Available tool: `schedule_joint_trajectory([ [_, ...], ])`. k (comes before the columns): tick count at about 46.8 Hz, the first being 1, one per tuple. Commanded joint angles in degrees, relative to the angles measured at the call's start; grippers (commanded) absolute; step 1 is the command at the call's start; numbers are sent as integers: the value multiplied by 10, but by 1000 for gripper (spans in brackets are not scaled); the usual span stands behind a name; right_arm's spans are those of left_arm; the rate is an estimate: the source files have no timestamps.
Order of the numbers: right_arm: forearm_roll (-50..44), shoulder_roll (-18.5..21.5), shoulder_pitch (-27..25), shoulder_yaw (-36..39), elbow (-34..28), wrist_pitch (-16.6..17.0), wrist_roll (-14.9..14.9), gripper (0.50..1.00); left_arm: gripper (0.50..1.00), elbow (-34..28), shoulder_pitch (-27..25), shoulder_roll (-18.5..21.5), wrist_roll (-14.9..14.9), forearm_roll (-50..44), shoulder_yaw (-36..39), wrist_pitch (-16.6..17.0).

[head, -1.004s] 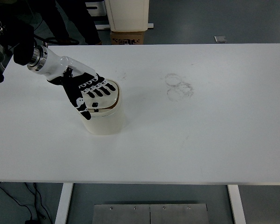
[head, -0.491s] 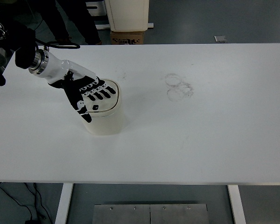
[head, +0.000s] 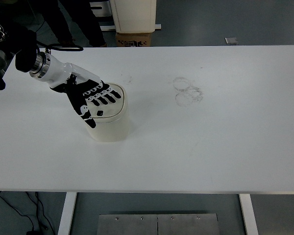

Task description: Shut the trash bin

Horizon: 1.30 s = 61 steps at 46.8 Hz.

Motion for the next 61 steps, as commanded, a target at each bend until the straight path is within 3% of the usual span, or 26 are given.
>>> schedule_joint_trajectory([
  [1, 0, 0, 0, 0, 0, 0, 0, 991, 1000, 10, -4, 2, -1, -1, -12, 1],
  [16, 0, 0, 0, 0, 0, 0, 0, 991, 1000, 84, 7, 5, -7, -13, -69, 1],
  [29, 0, 0, -1, 0, 0, 0, 0, 991, 1000, 173, 67, 29, -8, -85, -112, 1],
  [38, 0, 0, 0, 0, 0, 0, 0, 991, 1000, 256, 145, 41, -9, -117, -178, 1],
  [52, 0, 0, 0, 0, 0, 0, 0, 991, 1000, 349, 310, 41, -9, -122, -381, 1],
  [61, 0, 0, 0, 0, 0, 0, 0, 991, 1000, 365, 415, 27, -10, -122, -506, 1],
])
